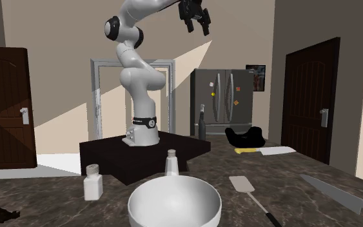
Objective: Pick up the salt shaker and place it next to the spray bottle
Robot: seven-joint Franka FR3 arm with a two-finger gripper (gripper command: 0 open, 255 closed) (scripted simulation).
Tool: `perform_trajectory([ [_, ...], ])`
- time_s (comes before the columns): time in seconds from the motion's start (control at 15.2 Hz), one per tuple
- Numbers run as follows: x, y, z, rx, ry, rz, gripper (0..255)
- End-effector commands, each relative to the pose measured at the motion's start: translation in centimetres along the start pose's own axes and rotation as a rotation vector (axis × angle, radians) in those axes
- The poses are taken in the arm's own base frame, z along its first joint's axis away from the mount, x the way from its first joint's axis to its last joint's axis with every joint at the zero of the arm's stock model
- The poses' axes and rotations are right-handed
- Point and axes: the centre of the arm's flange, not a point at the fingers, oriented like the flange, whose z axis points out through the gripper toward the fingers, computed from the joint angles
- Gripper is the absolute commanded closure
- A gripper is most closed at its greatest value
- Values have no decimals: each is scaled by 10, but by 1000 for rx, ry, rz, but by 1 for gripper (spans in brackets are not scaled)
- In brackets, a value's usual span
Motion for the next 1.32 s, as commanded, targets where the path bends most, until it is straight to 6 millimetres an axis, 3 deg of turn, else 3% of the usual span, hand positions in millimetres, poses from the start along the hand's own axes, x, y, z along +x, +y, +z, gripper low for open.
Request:
perform_trajectory([
  [0.0,0,0,0,0,0,0,0],
  [1.25,-19,114,220,-12,-121,-72,0],
])
